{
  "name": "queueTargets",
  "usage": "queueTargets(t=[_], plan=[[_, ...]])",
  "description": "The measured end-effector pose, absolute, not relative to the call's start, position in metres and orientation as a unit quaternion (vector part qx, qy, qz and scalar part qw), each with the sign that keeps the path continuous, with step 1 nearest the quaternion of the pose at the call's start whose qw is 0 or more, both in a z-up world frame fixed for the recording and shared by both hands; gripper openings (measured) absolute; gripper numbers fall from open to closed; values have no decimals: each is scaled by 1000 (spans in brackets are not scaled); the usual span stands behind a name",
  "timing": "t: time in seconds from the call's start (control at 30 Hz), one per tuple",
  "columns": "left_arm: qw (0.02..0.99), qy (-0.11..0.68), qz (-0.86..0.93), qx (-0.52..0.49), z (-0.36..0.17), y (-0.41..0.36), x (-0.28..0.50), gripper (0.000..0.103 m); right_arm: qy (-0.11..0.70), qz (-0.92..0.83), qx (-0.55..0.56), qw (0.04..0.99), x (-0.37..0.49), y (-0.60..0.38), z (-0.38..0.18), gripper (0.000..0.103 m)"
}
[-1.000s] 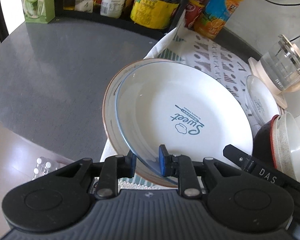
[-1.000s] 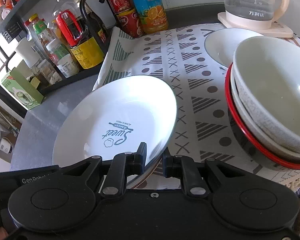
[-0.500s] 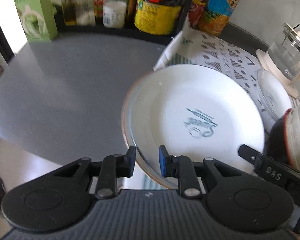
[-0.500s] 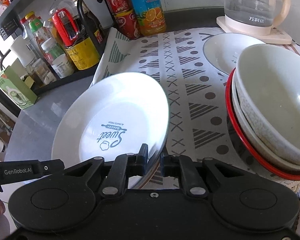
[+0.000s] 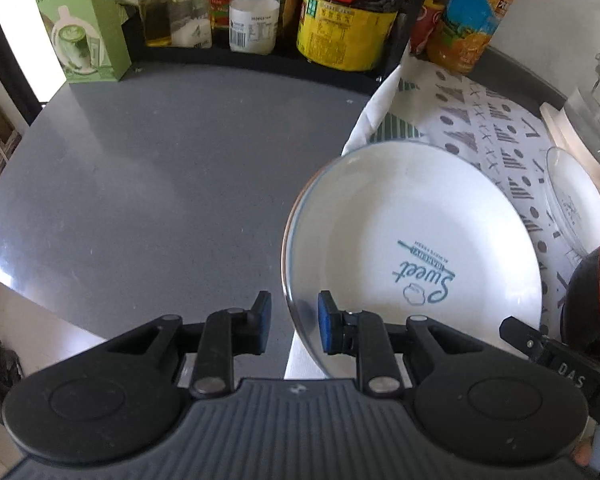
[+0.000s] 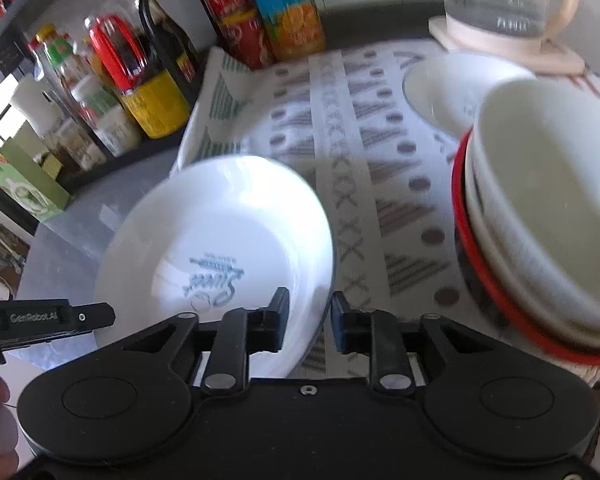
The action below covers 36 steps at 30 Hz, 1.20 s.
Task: Organize plates and bowls
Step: 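Lower the 'Sweet' plate onto the flower-pattern plate and open both grippers, then move both grippers toward the white 'BAKERY' plate beside the kettle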
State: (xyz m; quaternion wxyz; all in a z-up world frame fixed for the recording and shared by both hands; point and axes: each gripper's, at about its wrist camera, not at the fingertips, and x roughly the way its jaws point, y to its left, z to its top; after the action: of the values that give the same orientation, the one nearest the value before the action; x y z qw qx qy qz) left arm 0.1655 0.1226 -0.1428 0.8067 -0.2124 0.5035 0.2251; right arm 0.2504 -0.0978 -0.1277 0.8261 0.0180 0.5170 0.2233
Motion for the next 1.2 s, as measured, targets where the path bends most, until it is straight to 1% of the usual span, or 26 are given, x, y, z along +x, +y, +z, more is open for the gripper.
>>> queueTargets(t=[0.07,0.13,0.2,0.27,0.4,0.43,0.47,0.53,0.6,0.67,0.73,0.77,0.83,0.9,0.97,1.0,1.1,1.2], plan=[[810,500,224,-211,-138,125,169,22,512,223,23,829,255,-99,-121,26],[814,493,226,-207,-132,127,174,27,504,227,32,833,259,-100,-112,30],[822,483,223,-202,-125,128,181,31,497,228,38,836,264,-100,-105,37],[826,479,220,-199,-119,129,189,42,492,227,48,839,271,-100,-99,44],[833,470,206,-207,-108,131,206,52,480,217,59,848,286,-100,-87,53],[835,468,203,-207,-106,131,211,57,477,215,60,850,289,-100,-85,54],[837,467,200,-205,-103,131,215,62,475,213,61,852,292,-99,-83,57],[843,460,192,-203,-97,130,223,64,469,208,64,856,298,-99,-79,64],[846,459,190,-195,-92,128,233,67,463,202,63,861,304,-97,-75,76],[851,456,178,-191,-88,127,242,71,452,195,64,868,309,-96,-70,85],[855,454,165,-189,-86,127,251,74,442,186,65,875,316,-96,-67,86],[857,453,157,-188,-85,127,256,78,440,181,66,877,320,-96,-65,87],[862,448,147,-185,-83,128,264,83,432,170,73,883,328,-99,-60,92],[869,441,136,-177,-80,127,273,88,421,157,80,890,335,-104,-56,99],[873,437,123,-176,-78,127,282,93,414,142,86,895,342,-110,-53,101],[874,438,116,-177,-78,127,287,94,414,135,92,895,346,-112,-52,101],[873,444,90,-180,-78,124,302,102,412,112,110,897,356,-122,-49,102],[875,448,65,-173,-79,119,315,103,400,98,114,904,359,-128,-46,101]])
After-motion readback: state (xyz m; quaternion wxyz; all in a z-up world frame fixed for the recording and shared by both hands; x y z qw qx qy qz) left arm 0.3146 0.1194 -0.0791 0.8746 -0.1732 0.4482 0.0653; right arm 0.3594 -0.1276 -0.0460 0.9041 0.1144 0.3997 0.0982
